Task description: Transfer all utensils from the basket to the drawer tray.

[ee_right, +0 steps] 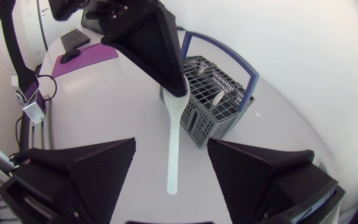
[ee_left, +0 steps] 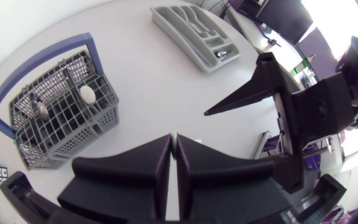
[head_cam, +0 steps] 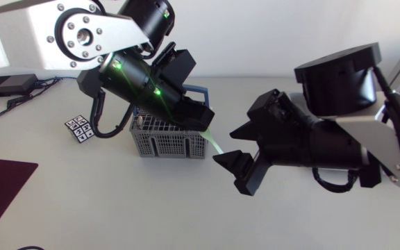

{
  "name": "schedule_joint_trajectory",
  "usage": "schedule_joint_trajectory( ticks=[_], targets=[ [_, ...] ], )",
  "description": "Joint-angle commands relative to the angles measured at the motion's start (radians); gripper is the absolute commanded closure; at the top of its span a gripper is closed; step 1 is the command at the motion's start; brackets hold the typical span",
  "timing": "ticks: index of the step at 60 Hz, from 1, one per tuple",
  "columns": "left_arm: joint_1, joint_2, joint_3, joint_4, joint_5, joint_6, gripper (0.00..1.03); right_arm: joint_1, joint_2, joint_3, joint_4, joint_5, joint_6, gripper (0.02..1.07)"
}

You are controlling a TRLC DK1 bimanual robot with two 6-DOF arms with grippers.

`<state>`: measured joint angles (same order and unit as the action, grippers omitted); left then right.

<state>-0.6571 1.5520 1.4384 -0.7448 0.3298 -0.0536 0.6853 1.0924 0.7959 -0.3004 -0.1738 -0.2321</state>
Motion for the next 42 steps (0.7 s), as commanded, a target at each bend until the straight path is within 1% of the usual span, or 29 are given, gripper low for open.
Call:
schedule_joint_trajectory(
  ticks=[1, 9, 14, 23, 26, 31, 42],
  targets=[
    [0.007, 0.023, 0.030, -0.019, 0.023, -0.022, 1.00, 0.011, 0.038, -0.011, 0.023, 0.013, 0.000, 0.30],
    [0.011, 0.023, 0.030, -0.031, 0.043, -0.022, 1.00, 0.016, 0.080, 0.005, 0.038, 0.030, -0.001, 0.32],
    [0.011, 0.023, 0.031, -0.041, 0.061, -0.022, 1.00, 0.016, 0.090, 0.012, 0.049, 0.033, -0.003, 0.41],
    [0.010, 0.023, 0.030, -0.047, 0.061, -0.020, 1.00, 0.016, 0.100, 0.022, 0.058, 0.033, -0.009, 0.58],
    [0.007, 0.023, 0.028, -0.048, 0.061, -0.017, 1.00, 0.016, 0.098, 0.023, 0.060, 0.033, -0.010, 0.61],
    [0.004, 0.023, 0.028, -0.051, 0.061, -0.012, 1.00, 0.019, 0.096, 0.023, 0.058, 0.033, -0.012, 0.63],
    [-0.001, 0.020, 0.028, -0.053, 0.061, -0.011, 1.00, 0.036, 0.092, 0.022, 0.052, 0.031, -0.024, 0.91]
  ],
)
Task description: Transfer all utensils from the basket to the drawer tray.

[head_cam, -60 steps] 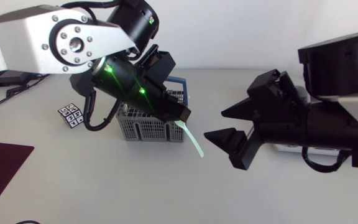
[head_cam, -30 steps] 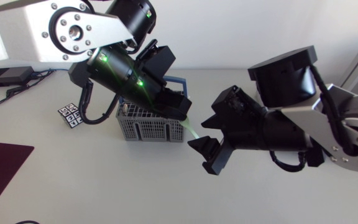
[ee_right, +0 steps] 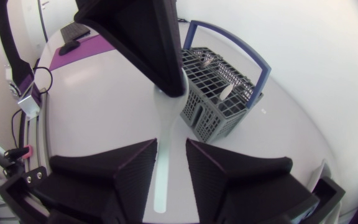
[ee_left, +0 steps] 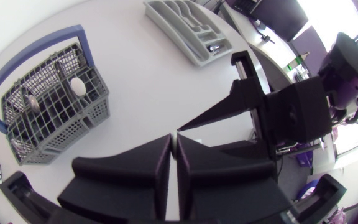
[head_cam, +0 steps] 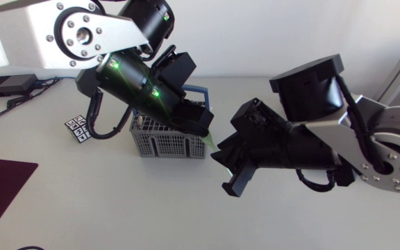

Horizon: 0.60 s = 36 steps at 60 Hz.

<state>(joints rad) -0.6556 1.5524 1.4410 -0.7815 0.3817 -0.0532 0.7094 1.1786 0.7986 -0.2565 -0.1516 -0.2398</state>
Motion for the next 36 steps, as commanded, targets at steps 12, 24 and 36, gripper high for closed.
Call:
schedule_joint_trajectory(
  ticks=[12, 24, 36],
  targets=[
    [-0.004, 0.014, 0.025, -0.018, 0.009, -0.010, 1.00, 0.012, 0.007, 0.014, 0.007, -0.003, -0.026, 0.98],
    [-0.004, 0.009, 0.029, -0.018, 0.009, -0.010, 0.97, 0.013, 0.001, 0.014, -0.012, -0.022, -0.030, 1.01],
    [-0.003, -0.006, 0.062, -0.016, 0.019, -0.017, 0.67, 0.013, -0.014, -0.002, -0.032, -0.040, -0.033, 1.01]
  ],
)
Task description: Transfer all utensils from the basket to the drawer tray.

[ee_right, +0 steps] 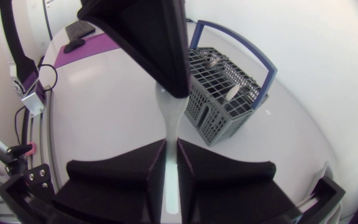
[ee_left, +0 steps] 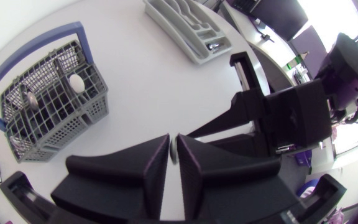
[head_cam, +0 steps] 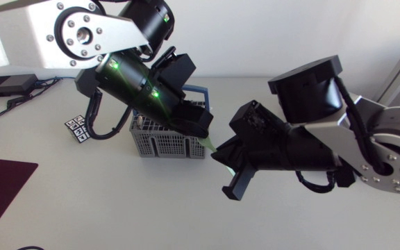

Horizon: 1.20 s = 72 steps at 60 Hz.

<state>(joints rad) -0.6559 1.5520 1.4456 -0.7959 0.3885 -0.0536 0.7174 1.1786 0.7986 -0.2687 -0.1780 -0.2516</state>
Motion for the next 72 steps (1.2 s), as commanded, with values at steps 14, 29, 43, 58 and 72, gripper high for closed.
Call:
schedule_joint_trajectory(
  ticks=[14, 29, 43, 58, 72],
  targets=[
    [0.055, -0.015, 0.147, 0.040, 0.012, -0.051, 0.42, 0.001, -0.046, -0.027, -0.055, -0.035, -0.051, 1.01],
    [0.107, 0.003, 0.137, 0.138, -0.013, -0.071, 0.42, -0.184, -0.117, -0.061, -0.165, -0.140, -0.215, 1.01],
    [0.104, 0.033, 0.095, 0.167, -0.106, -0.054, 0.42, -0.566, -0.093, -0.047, -0.326, -0.296, -0.580, 1.01],
    [0.099, 0.045, 0.061, 0.190, -0.142, -0.037, 0.42, -0.932, 0.085, 0.068, -0.445, -0.379, -0.956, 1.01],
    [0.099, 0.046, 0.032, 0.196, -0.148, -0.029, 0.42, -1.144, 0.273, 0.182, -0.498, -0.370, -1.282, 1.01]
  ],
)
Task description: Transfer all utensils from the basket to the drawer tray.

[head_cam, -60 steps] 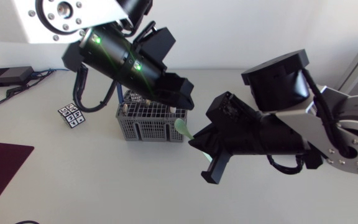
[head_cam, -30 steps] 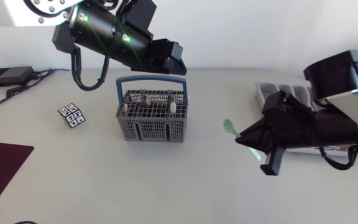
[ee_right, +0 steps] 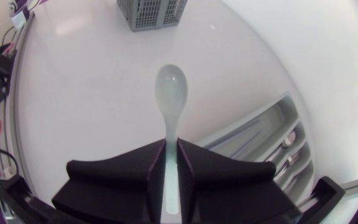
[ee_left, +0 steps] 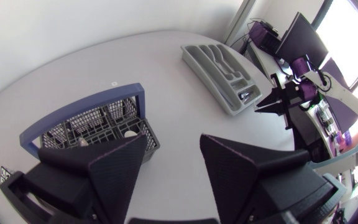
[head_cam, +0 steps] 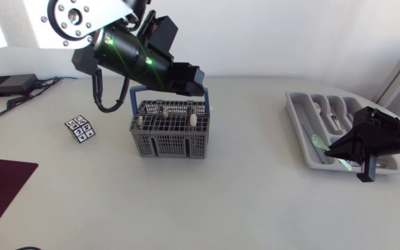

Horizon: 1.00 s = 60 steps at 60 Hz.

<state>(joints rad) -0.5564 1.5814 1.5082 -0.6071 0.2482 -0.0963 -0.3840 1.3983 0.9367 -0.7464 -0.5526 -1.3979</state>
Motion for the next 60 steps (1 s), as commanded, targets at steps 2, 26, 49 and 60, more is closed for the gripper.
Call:
schedule_joint_trajectory(
  ticks=[2, 26, 49, 60],
  targets=[
    [0.000, 0.017, -0.037, 0.010, -0.010, 0.017, 0.42, -0.069, 0.082, 0.070, -0.022, 0.016, -0.162, 1.01],
    [0.000, -0.004, -0.117, 0.067, -0.075, 0.035, 0.42, -0.231, 0.409, 0.297, 0.047, 0.197, -0.424, 1.01],
    [-0.007, -0.008, -0.151, 0.095, -0.104, 0.036, 0.42, -0.224, 0.481, 0.228, 0.236, 0.352, -0.510, 1.01],
    [-0.014, -0.014, -0.154, 0.096, -0.104, 0.036, 0.42, -0.224, 0.449, 0.177, 0.266, 0.373, -0.535, 0.80]
  ],
)
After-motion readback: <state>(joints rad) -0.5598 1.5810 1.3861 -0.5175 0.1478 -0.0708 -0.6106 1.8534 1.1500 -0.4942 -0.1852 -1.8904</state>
